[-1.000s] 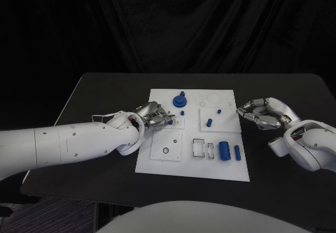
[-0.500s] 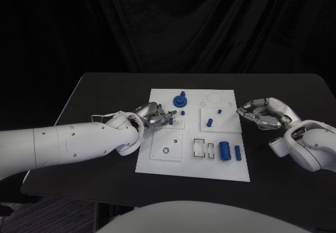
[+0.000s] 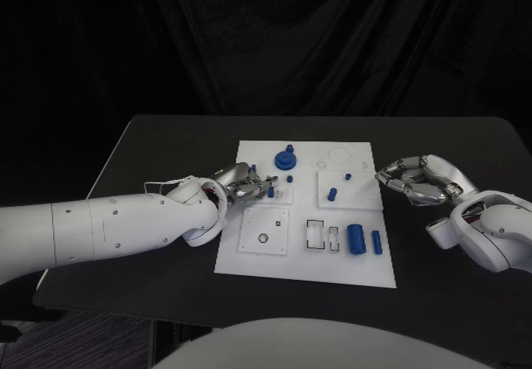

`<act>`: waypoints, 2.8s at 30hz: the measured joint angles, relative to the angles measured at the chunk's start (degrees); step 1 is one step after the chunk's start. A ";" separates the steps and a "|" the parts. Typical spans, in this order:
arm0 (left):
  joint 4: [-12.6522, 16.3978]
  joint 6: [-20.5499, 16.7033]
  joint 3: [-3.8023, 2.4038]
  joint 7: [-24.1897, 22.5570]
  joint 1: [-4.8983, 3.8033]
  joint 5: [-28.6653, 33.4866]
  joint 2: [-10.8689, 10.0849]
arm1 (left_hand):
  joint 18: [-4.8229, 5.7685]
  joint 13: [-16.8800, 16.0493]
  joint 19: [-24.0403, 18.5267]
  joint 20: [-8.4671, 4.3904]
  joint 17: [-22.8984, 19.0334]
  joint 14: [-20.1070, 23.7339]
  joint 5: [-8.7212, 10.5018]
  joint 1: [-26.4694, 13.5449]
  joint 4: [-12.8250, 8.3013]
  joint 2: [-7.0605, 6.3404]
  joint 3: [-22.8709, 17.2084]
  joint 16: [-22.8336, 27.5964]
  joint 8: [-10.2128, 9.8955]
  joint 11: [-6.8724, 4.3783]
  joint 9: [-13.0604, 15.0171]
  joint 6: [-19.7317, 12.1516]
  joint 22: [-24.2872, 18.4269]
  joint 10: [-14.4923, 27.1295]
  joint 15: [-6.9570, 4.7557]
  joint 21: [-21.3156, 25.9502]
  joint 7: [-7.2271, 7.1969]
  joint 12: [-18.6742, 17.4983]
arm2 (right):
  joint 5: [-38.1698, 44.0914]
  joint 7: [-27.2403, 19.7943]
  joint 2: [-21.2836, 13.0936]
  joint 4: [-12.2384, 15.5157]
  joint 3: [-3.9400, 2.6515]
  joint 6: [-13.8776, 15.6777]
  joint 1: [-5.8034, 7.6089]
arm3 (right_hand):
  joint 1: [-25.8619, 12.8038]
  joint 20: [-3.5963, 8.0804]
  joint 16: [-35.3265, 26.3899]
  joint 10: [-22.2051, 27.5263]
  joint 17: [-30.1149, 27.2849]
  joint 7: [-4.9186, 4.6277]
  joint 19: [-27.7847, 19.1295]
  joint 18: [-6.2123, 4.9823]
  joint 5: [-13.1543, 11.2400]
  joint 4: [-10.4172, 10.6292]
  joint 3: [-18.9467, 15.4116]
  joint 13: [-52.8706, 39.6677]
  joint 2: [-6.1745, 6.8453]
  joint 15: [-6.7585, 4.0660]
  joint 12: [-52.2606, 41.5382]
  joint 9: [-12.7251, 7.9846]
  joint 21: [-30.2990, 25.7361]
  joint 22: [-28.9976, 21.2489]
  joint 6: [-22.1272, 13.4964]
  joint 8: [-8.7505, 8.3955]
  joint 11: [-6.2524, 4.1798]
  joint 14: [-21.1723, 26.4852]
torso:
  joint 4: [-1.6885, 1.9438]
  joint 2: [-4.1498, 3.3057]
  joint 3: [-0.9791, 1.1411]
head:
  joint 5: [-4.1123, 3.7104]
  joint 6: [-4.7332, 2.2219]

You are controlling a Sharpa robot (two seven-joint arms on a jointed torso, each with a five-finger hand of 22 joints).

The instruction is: Assemble the parts on the task board

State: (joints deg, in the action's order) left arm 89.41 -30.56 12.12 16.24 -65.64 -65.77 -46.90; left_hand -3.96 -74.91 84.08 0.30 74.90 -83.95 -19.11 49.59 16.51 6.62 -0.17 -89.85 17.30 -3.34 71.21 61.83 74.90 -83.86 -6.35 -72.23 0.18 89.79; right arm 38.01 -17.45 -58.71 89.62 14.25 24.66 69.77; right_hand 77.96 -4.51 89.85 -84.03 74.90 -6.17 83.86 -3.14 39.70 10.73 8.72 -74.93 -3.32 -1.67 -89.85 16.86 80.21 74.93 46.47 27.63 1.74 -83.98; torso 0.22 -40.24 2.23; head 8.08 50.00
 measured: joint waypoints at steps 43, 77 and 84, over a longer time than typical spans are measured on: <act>-10.46 8.64 -0.09 -4.38 -11.55 -0.29 1.88 | 0.01 0.00 -0.21 -0.20 0.00 -0.21 9.14 20.20 -0.06 -3.57 -3.56 0.00 -0.91 0.20 3.73 -5.02 0.02 -0.18 0.22 -4.41 0.73 0.00 | -0.03 -0.04 0.49 -0.83 0.00 0.18 0.00 | 0.00 0.00 0.00 0.00 0.00 -0.20 0.00 0.00 -0.01 0.00 0.00 0.00 0.00 0.00 0.00 -0.04 0.00 -0.02 -0.20 0.00 0.00 0.00 | 0.01 0.03 0.01 | 0.01 -4.49; -12.84 23.21 -0.02 7.39 -11.57 -7.65 5.07 | 0.00 0.00 -0.21 -0.19 0.00 -0.21 9.90 10.88 -0.26 -2.64 4.37 0.00 -6.13 0.20 -1.93 1.03 0.01 -0.18 0.22 -3.40 0.44 0.00 | -0.04 -0.03 0.32 -0.51 0.00 0.16 0.00 | 0.00 0.00 0.00 0.00 0.00 -0.20 0.00 0.00 -0.01 0.00 0.00 0.00 0.00 0.00 0.00 -0.03 0.00 -0.03 -0.20 0.00 0.00 0.00 | 0.14 -0.21 -0.18 | 0.14 -3.37; -13.46 23.55 -0.02 7.70 -11.57 -7.51 5.47 | 0.00 0.00 -0.21 -0.19 0.00 -0.21 6.75 12.73 -0.31 -2.40 4.42 0.00 -7.15 0.20 -3.26 1.44 0.01 -0.18 0.21 -3.17 0.43 0.00 | -0.04 -0.03 0.32 -0.55 0.00 0.16 0.00 | 0.00 0.00 0.00 0.00 0.00 -0.20 0.00 0.00 -0.01 0.00 0.00 0.00 0.00 0.00 0.00 -0.03 0.00 -0.03 -0.20 0.00 0.00 0.00 | 0.14 -0.19 -0.16 | 0.14 -2.99</act>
State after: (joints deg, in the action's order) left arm 75.95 -7.00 12.11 23.95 -77.22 -73.28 -41.43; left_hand -3.96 -74.91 83.87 0.10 74.90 -84.15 -12.36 62.32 16.20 4.23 4.25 -89.85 10.16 -3.15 67.95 63.26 74.91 -84.04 -6.14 -75.39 0.62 89.79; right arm 37.97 -17.48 -58.39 89.07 14.25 24.81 69.77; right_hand 77.96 -4.51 89.85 -84.03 74.90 -6.38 83.86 -3.14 39.69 10.74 8.72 -74.93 -3.32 -1.67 -89.85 16.82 80.21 74.90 46.27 27.63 1.74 -83.98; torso 0.36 -40.43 2.07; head 8.22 47.02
